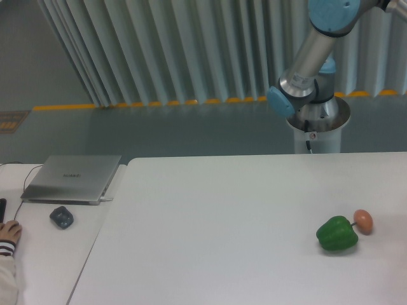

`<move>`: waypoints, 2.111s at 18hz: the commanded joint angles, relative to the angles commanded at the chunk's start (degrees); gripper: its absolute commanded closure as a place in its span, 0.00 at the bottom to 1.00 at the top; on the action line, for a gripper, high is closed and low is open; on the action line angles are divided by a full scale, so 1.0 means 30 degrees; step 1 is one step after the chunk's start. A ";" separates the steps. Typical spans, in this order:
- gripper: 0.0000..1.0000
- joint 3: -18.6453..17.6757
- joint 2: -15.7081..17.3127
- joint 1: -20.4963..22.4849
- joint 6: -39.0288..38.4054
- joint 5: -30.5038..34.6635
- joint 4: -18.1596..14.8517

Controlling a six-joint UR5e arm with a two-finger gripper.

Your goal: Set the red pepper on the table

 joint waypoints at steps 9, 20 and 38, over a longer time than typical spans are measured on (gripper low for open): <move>0.19 0.0969 0.0733 -0.0235 0.0000 -0.2135 -0.2957; 0.19 0.2024 0.1876 -0.2253 -0.7257 -0.5183 -0.6152; 0.19 0.1732 0.0998 -0.9342 -1.9481 -0.0391 -0.1499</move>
